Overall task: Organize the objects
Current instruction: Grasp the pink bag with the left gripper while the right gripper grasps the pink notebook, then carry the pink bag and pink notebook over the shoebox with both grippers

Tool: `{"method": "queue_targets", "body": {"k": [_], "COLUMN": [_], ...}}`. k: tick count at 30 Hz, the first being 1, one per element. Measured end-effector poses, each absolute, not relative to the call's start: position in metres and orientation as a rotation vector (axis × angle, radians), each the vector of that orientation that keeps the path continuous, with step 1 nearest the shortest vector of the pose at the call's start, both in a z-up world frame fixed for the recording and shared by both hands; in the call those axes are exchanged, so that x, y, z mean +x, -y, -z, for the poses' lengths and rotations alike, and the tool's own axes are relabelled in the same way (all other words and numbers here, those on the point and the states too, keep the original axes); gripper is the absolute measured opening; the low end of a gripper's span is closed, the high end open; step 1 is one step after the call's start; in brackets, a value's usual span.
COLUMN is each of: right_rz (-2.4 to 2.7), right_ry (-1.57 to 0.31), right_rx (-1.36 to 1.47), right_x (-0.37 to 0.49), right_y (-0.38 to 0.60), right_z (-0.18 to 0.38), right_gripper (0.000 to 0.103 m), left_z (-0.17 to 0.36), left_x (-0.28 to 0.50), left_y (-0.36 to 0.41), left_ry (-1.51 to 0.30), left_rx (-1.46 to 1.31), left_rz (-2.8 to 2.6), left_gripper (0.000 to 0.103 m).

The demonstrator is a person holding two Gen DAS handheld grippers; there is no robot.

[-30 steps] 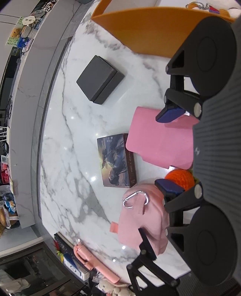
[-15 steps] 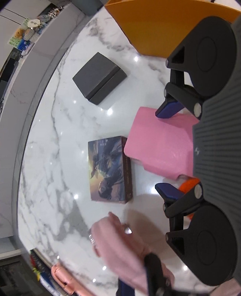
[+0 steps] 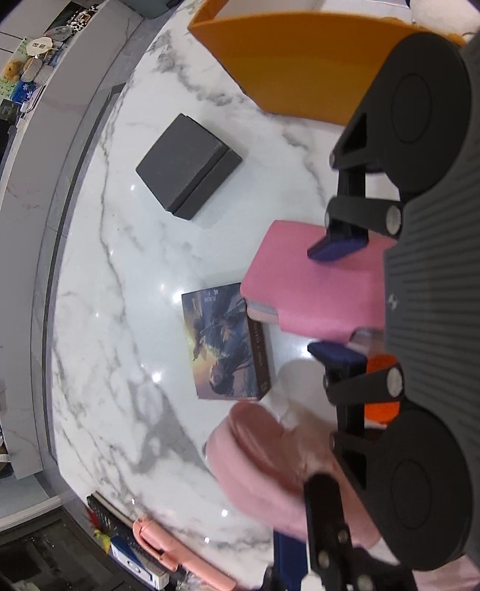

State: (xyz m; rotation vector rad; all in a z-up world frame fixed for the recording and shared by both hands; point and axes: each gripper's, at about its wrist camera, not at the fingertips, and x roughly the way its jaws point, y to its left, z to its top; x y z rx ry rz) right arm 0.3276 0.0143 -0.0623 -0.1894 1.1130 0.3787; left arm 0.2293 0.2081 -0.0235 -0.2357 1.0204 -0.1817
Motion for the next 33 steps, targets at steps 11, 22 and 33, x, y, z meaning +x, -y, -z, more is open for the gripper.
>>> {"method": "queue_targets", "body": {"k": [11,22,33], "right_rz": [-0.399,-0.458,-0.438], "right_ry": [-1.123,-1.02,-0.796], "right_rx": [0.043,0.206,0.312], "right_x": [0.321,0.287,0.227], "right_y": [0.04,0.085,0.173], "right_z": [0.028,-0.021,-0.104], "right_gripper": [0.016,0.016,0.016], "left_z": [-0.002,-0.031,-0.084], "left_x": [0.231,0.216,0.205], "left_y": [-0.202,-0.16,-0.084], "left_ry": [-0.953,-0.908,-0.81], "left_rx": [-0.388,-0.444,-0.509], "left_rz": [0.165,0.218,0.428], "left_gripper": [0.034,0.034,0.034]}}
